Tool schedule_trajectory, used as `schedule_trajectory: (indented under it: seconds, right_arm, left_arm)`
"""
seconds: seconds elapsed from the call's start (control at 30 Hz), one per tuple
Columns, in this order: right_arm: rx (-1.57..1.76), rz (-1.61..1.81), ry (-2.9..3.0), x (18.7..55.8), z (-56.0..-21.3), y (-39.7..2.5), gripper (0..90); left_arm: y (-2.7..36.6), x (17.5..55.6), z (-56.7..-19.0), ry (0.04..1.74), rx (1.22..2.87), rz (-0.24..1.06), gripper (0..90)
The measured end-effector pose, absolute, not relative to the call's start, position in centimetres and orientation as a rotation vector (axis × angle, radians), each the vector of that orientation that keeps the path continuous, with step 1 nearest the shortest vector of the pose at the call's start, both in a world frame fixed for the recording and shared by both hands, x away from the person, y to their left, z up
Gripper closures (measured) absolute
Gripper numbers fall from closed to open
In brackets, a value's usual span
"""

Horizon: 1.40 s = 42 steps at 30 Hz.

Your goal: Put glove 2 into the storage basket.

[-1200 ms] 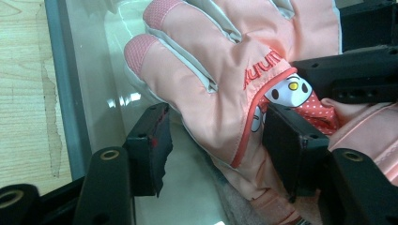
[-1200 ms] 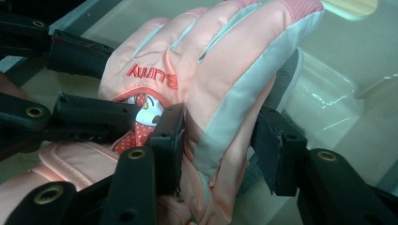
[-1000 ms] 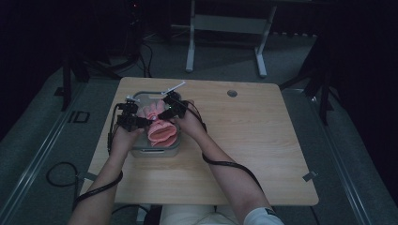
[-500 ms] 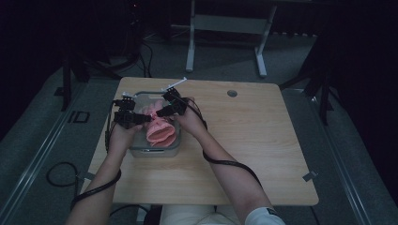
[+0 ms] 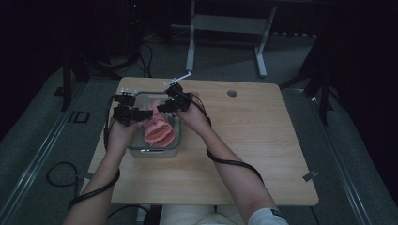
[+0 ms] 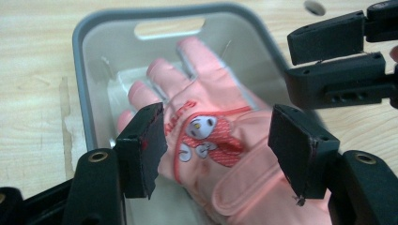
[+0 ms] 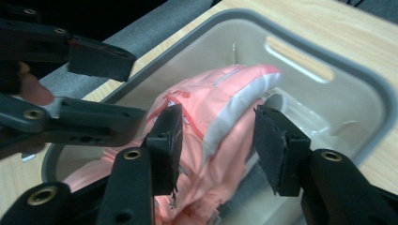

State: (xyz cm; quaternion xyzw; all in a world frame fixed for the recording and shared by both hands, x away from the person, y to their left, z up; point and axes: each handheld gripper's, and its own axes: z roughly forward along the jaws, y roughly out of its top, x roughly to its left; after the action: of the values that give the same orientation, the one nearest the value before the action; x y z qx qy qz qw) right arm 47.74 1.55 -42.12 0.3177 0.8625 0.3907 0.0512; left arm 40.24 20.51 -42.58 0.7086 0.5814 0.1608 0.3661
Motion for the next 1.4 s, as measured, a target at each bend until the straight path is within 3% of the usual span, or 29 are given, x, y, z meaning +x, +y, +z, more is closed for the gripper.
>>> schedule_trajectory:
  seconds: [0.13,0.2,0.27,0.43,0.7,1.07,1.4]
  right_arm:
    - [0.952,1.193,2.622,47.5,-41.3,0.4,45.4]
    - [0.940,1.201,2.621,47.3,-41.1,-0.2,41.9]
    - [0.935,1.213,2.618,47.0,-40.9,-0.8,37.9]
    - [0.897,1.260,2.611,46.4,-40.7,-2.8,26.7]
    - [0.884,1.274,2.589,45.6,-41.3,-6.4,18.1]
    - [0.865,1.223,2.620,43.7,-43.8,-8.6,15.7]
    - [0.827,1.258,2.598,42.3,-43.6,-11.0,16.2]
  left_arm:
    - [20.0,39.6,-41.7,1.445,1.834,0.412,28.3]
    - [19.6,39.3,-41.6,1.403,1.841,0.405,13.6]
    - [19.2,39.1,-41.5,1.383,1.851,0.421,13.4]
    - [18.2,38.6,-41.4,1.337,1.853,0.451,0.6]
    - [16.5,37.4,-41.3,1.241,1.863,0.443,0.6]
    - [13.1,35.4,-41.3,1.098,1.888,0.404,0.6]
    - [9.7,33.7,-42.0,0.980,1.951,0.367,0.6]
